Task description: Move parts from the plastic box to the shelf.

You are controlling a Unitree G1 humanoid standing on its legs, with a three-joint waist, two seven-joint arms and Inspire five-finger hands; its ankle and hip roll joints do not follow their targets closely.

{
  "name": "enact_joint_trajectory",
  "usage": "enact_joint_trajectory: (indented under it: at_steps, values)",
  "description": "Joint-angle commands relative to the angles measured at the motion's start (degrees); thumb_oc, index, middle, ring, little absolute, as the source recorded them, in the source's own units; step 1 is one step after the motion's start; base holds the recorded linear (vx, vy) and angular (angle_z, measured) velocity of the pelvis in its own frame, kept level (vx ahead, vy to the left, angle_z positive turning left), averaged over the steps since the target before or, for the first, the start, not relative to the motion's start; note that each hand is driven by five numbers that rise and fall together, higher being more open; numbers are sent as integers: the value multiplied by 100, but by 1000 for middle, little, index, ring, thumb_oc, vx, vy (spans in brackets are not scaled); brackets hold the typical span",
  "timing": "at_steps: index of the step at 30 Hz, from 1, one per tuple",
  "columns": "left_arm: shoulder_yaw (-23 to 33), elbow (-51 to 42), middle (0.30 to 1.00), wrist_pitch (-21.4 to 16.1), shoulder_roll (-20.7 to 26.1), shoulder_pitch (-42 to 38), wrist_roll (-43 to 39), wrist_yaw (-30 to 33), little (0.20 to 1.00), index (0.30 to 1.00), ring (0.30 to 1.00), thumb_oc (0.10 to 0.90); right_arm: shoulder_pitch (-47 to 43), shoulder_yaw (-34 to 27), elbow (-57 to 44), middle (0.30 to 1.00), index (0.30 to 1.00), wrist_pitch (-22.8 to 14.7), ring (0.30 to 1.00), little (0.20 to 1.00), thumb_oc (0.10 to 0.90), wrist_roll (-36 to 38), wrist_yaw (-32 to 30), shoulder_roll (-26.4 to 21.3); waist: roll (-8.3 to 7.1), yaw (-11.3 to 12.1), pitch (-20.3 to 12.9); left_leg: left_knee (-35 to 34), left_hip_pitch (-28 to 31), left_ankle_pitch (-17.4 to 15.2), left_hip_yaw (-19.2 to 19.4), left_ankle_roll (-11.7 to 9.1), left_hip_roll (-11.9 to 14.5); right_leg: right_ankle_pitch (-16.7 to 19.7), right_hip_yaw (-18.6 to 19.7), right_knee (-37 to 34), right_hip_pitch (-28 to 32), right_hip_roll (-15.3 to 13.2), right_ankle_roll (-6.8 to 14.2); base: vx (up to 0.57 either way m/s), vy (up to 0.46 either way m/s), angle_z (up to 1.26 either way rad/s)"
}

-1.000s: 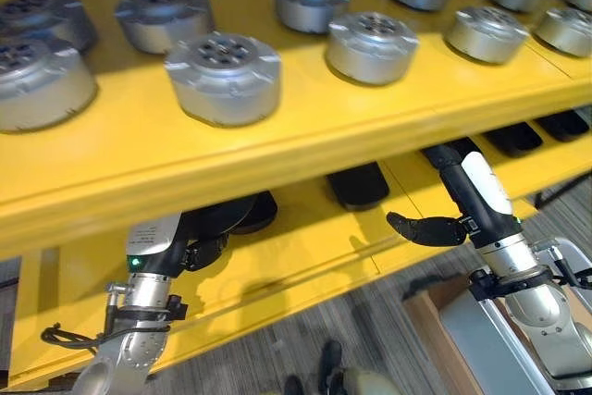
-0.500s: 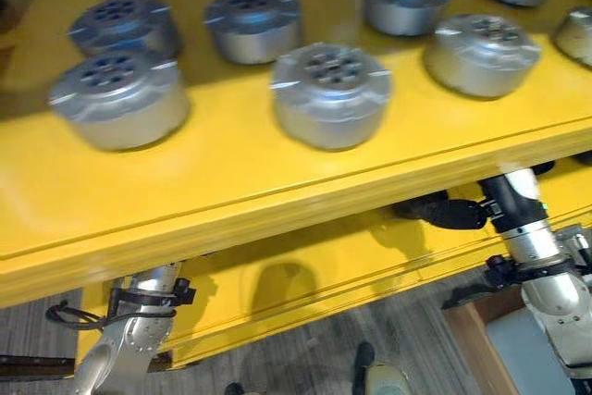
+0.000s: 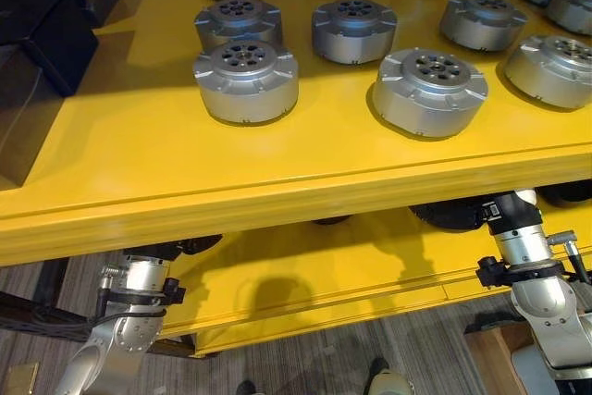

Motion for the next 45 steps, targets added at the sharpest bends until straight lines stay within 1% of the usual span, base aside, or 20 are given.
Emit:
enact_joint_trajectory:
  at_steps: [1, 2, 3, 7, 8, 11, 13, 16, 19, 20, 21, 22, 25, 28, 34, 36, 38, 40, 42, 45]
  values:
    - [329, -745, 300, -340, 95, -572, -241, 563, 300, 300, 300, 400, -417, -356, -457, 1000, 1000, -327, 1000, 1000, 900, 14, -360, -124, -50, -102, -492, 94, 73, -257, 184, 192, 190, -216, 10, 209, 119, -126, 118, 31, 56, 8]
    - [330, -745, 300, -340, 96, -572, -242, 563, 300, 300, 300, 400, -418, -355, -456, 1000, 1000, -328, 1000, 1000, 900, 14, -360, -123, -51, -105, -490, 96, 73, -258, 182, 192, 190, -215, 8, 207, 122, -127, 119, 37, 77, 4]
    - [352, -738, 300, -316, 106, -555, -224, 574, 300, 300, 300, 400, -449, -342, -433, 1000, 1000, -314, 1000, 1000, 900, -2, -358, -113, -113, -70, -522, 138, 90, -335, 161, 231, 150, -182, 9, 174, 165, -161, 152, 36, 72, 5]
    - [420, -719, 300, -264, 131, -513, -169, 608, 300, 300, 300, 400, -545, -276, -357, 1000, 1000, -285, 1000, 1000, 900, 18, -333, -74, -215, -5, -562, 201, 129, -432, 174, 262, 128, -176, 15, 168, 229, -176, 191, 30, 47, 4]
    - [480, -690, 300, -225, 151, -491, -123, 647, 300, 300, 300, 400, -608, -241, -318, 1000, 1000, -262, 1000, 1000, 900, 25, -315, -60, -286, 41, -563, 297, 105, -475, 167, 283, 120, -152, 15, 169, 251, -193, 197, 0, 18, 6]
    - [536, -628, 300, -170, 208, -523, -90, 721, 300, 300, 300, 400, -696, -203, -248, 1000, 1000, -233, 1000, 1000, 900, 22, -342, -81, -377, 106, -510, 605, 12, -589, 126, 300, 170, -202, 11, 312, 243, -221, 192, -7, 0, 4]
    - [575, -577, 300, -111, 251, -564, -75, 762, 300, 300, 300, 400, -760, -215, -176, 1000, 1000, -208, 1000, 1000, 900, 28, -380, -67, -428, 164, -415, 1019, -148, -755, 68, 292, 261, -315, 34, 565, 218, -235, 189, -43, -30, 4]
    - [654, -517, 300, -45, 305, -618, -35, 841, 300, 300, 300, 400, -887, -235, -114, 1000, 1000, -192, 1000, 1000, 900, 38, -429, -54, -480, 221, -233, 1823, -658, -963, -102, 251, 395, -501, 50, 1057, 8, -284, 149, -116, -40, 13]
    - [792, -454, 300, 50, 351, -691, -1, 1000, 300, 300, 300, 400, -1094, -203, -72, 1000, 1000, -168, 1000, 1000, 900, 75, -477, -59, -459, 292, -110, 2527, -1133, -1209, -318, 213, 495, -823, 103, 1667, -306, -329, 98, -108, -15, 11]
    - [794, -454, 300, 52, 353, -698, 1, 1003, 300, 300, 300, 400, -1106, -203, -68, 1000, 1000, -168, 1000, 1000, 900, 74, -479, -58, -461, 283, -116, 2558, -1183, -1199, -332, 221, 493, -815, 100, 1681, -340, -335, 84, -112, -11, 7]
    - [875, -459, 300, 102, 343, -763, 17, 1079, 300, 300, 300, 400, -1234, -187, -87, 1000, 1000, -167, 1000, 1000, 900, 103, -491, -97, -432, 324, -88, 2978, -1492, -1380, -495, 222, 537, -1072, 172, 2115, -574, -374, 35, -102, -5, 1]
    - [919, -446, 300, 146, 352, -798, 69, 1152, 300, 300, 300, 400, -1279, -191, -91, 1000, 1000, -164, 1000, 1000, 900, 87, -518, -106, -420, 342, -72, 3122, -1567, -1438, -527, 221, 557, -1159, 166, 2278, -634, -389, 0, -111, -1, 4]
    - [958, -395, 300, 229, 330, -881, 123, 1270, 300, 300, 300, 400, -1471, -121, -103, 1000, 1000, -170, 1000, 1000, 900, 81, -561, -149, -380, 368, -43, 3521, -1839, -1598, -656, 251, 569, -1378, 237, 2670, -889, -433, -64, -86, -1, 10]
    - [960, -328, 300, 385, 219, -1036, 246, 1438, 300, 300, 300, 400, -1847, 30, -39, 1000, 1000, -101, 1000, 1000, 900, 46, -664, -149, -327, 443, 43, 4262, -2344, -1870, -846, 302, 577, -1711, 338, 3301, -1368, -441, -200, -108, -20, 7]
    - [875, -304, 300, 506, 210, -1223, 416, 1517, 300, 300, 300, 400, -2270, 211, 13, 1000, 1000, -34, 1000, 1000, 900, 54, -707, -127, -260, 477, 69, 5082, -2879, -2230, -1036, 373, 581, -2135, 505, 3962, -1831, -495, -356, -52, -16, -6]
    - [855, -307, 300, 516, 229, -1269, 458, 1514, 300, 300, 300, 400, -2334, 240, 15, 1000, 1000, -28, 1000, 1000, 900, 64, -706, -134, -251, 479, 77, 5195, -2929, -2288, -1061, 388, 576, -2192, 534, 4045, -1876, -503, -367, 2, -5, -2]
    - [749, -219, 300, 617, 434, -1495, 607, 1472, 300, 300, 300, 400, -2484, 326, 43, 1000, 1000, 3, 1000, 1000, 900, 69, -717, -173, -222, 445, 94, 5441, -3011, -2503, -1102, 378, 570, -2387, 611, 4275, -1937, -509, -337, 78, -7, -2]
    - [680, -121, 300, 673, 545, -1623, 661, 1443, 300, 300, 300, 400, -2548, 360, 88, 1000, 1000, 27, 1000, 1000, 900, 53, -728, -198, -218, 436, 127, 5511, -3107, -2448, -1106, 419, 564, -2352, 604, 4309, -2013, -532, -396, 7, 0, -2]
    - [504, 106, 300, 750, 702, -1917, 725, 1395, 300, 300, 300, 400, -2692, 386, 167, 1000, 1000, 91, 1000, 1000, 900, 19, -763, -218, -183, 388, 149, 5721, -3192, -2648, -1139, 420, 561, -2527, 686, 4528, -2105, -539, -362, 30, 9, 1]
    - [351, 279, 300, 814, 795, -2132, 782, 1374, 300, 300, 300, 400, -2770, 391, 220, 1000, 1000, 136, 1000, 1000, 900, -31, -814, -234, -172, 366, 175, 5878, -3306, -2712, -1158, 443, 554, -2591, 724, 4658, -2201, -540, -386, 0, 0, 0]
